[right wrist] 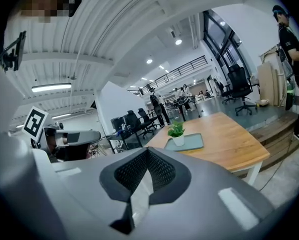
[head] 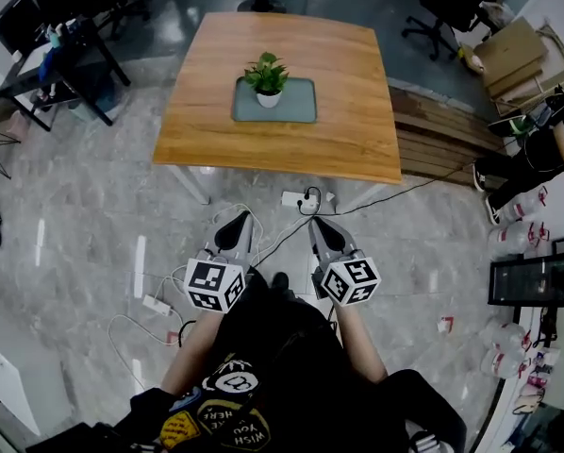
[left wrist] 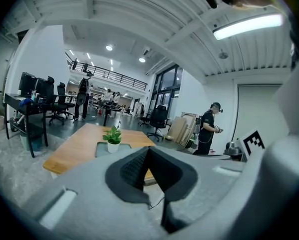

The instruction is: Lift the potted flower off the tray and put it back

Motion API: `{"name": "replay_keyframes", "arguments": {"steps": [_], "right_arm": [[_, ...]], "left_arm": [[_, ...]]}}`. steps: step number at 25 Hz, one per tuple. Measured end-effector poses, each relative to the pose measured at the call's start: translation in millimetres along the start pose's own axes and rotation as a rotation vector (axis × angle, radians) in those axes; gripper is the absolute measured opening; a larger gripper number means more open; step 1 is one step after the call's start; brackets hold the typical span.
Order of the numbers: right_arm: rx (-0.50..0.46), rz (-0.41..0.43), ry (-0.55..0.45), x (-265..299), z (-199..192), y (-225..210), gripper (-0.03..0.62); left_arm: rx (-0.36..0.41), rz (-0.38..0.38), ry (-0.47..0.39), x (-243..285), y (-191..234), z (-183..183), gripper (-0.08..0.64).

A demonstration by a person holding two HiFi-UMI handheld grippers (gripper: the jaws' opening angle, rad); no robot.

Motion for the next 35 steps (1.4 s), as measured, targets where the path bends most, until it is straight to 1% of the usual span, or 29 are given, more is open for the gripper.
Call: {"name": "replay_keyframes", "arguments": {"steps": [3,5,11,14,18,21,23,24,25,27,28,32,35], "right_arm": [[0.008,0.010,0.037,24.4,0.9,-12.9,0.002],[0.007,0.015,0.055,46.9,3.5,-18.8,0.002],[-0.019,0.019,0.059,138.5,16.9,-37.4,0.002],[-0.047,0.011,0.041,190.3,27.7,-47.9,0.002],[-0.090,-0.036,0.016,264.9,37.2,-66.7,0.002],[-0.118,-0.069,0.004,313.0,36.7,-85.7,0.002],[-0.116,-0.084,0.011,341.8,33.0,-105.0,0.003],[-0.111,-0.090,0.019,355.4,29.5,-115.9,0.020],[-0.109,-0.096,0.031,369.3,25.2,-126.9,0.063],[-0.114,-0.114,0.059,399.1,16.1,-147.8,0.112],[-0.117,-0.122,0.074,415.1,11.9,-157.8,0.149],[-0.150,-0.159,0.129,468.2,-5.6,-196.2,0.278],[-0.157,-0.199,0.145,497.5,-13.5,-221.6,0.406]], "left_arm": [[-0.018,0.019,0.022,21.1,12.9,-1.4,-0.002],[-0.023,0.025,0.029,37.9,28.7,0.0,-0.002],[-0.013,0.023,0.033,104.0,100.7,5.6,-0.002],[0.002,-0.001,0.021,142.3,139.0,15.8,-0.002],[0.028,-0.063,0.012,193.0,190.0,24.4,-0.002],[0.038,-0.113,0.007,226.2,216.1,24.5,-0.002],[0.048,-0.124,0.005,247.3,226.6,22.0,-0.002],[0.055,-0.127,0.003,257.3,230.4,19.5,-0.002],[0.060,-0.128,0.003,266.9,234.3,16.3,-0.002],[0.066,-0.126,0.009,285.5,245.0,8.4,-0.002],[0.067,-0.123,0.016,294.7,251.7,3.8,-0.002],[0.062,-0.086,0.066,322.2,273.7,-23.3,-0.003],[0.047,-0.054,0.100,333.1,282.8,-36.1,-0.003]]}}
Point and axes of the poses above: the fingertips, and each gripper's own axes: x forward along the fingers, y to its left, z out of its top, the point moved 5 cm from there along -x, backward along the fingers, and after that the axes turned 7 degrees about x, right-handed, at the moved point
